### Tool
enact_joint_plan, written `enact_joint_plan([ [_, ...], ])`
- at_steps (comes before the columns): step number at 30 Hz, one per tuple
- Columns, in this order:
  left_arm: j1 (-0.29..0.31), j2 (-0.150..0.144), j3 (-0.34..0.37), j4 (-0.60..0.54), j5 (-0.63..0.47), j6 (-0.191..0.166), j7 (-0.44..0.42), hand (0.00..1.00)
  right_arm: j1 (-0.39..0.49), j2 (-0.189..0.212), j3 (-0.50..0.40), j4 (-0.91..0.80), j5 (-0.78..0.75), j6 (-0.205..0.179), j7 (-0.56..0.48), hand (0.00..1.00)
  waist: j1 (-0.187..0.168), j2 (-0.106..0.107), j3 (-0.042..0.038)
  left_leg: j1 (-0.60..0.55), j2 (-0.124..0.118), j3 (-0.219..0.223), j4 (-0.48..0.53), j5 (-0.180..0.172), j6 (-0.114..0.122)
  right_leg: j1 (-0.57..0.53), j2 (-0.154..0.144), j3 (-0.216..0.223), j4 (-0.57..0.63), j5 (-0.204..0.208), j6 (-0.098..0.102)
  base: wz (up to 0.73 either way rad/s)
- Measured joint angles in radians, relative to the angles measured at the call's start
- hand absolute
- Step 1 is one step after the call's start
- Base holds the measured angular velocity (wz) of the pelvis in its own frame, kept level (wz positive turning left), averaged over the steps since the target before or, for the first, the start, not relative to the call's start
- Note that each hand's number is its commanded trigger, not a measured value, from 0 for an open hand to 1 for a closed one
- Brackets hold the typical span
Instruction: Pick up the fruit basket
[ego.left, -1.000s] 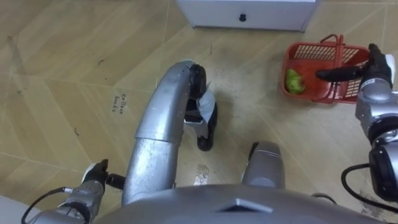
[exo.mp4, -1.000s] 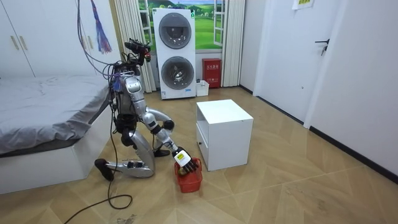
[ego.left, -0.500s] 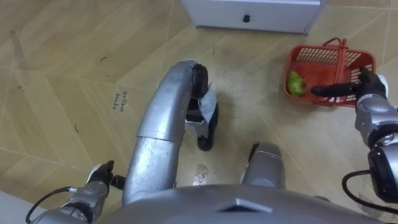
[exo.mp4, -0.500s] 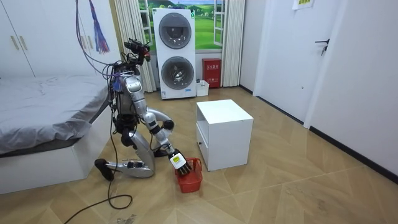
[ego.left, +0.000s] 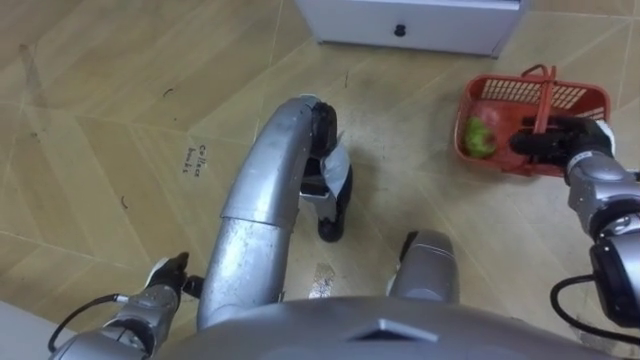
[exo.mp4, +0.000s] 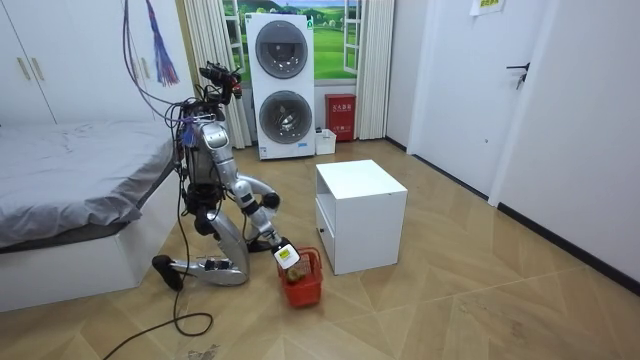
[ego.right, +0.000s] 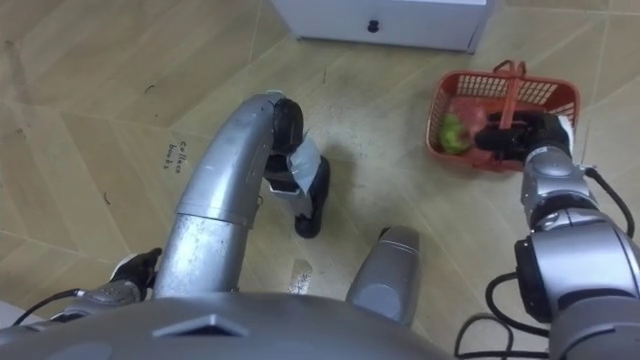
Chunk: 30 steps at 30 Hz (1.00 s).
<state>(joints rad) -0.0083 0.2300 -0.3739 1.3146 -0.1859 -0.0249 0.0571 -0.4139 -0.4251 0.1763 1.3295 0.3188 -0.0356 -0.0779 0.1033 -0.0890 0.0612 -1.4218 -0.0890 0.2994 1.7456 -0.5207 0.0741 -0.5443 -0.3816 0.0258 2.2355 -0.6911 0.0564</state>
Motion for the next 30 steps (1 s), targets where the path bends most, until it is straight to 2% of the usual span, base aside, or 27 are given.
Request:
enact_joint_plan([
  [5,0.0,-0.004,0.0,0.0,0.0,0.004,0.0,0.0,0.0,0.0,0.0,0.0,0.008,0.004,0.005,1.0,0.012,0.0,0.0,0.0,0.0,0.0,0.001,0.0,0.0,0.0,0.0,0.001,0.0,0.0,0.0,0.0],
  [15,-0.005,-0.014,0.0,0.001,0.0,0.006,-0.001,0.0,0.002,0.0,0.0,0.0,0.012,0.011,0.003,1.0,0.01,-0.002,0.0009,0.0,0.006,0.002,0.002,0.0,0.0,-0.001,0.002,0.001,0.003,0.0,0.0,0.0],
  [22,-0.022,-0.014,-0.001,0.0,-0.015,0.015,-0.009,0.0,0.002,0.0,0.0,-0.004,0.04,0.011,0.004,1.0,0.005,-0.004,0.0015,0.001,0.007,0.001,0.008,0.005,0.01,0.004,0.004,0.003,0.01,-0.001,0.001,-0.01],
  [26,-0.028,-0.014,0.001,0.0,-0.017,0.015,-0.008,0.0,0.002,0.005,0.0,-0.011,0.071,0.011,0.0,1.0,0.005,-0.007,0.0023,0.003,0.012,-0.007,0.017,0.006,0.012,0.013,0.018,0.003,0.014,-0.001,0.001,-0.04],
  [30,-0.029,-0.013,0.04,-0.003,-0.017,0.016,-0.005,0.0,0.002,0.015,0.0,-0.039,0.082,0.013,-0.009,1.0,0.004,-0.015,0.0039,0.008,0.007,-0.025,0.027,0.006,0.012,0.036,0.033,-0.002,0.009,0.0,0.0,0.01],
])
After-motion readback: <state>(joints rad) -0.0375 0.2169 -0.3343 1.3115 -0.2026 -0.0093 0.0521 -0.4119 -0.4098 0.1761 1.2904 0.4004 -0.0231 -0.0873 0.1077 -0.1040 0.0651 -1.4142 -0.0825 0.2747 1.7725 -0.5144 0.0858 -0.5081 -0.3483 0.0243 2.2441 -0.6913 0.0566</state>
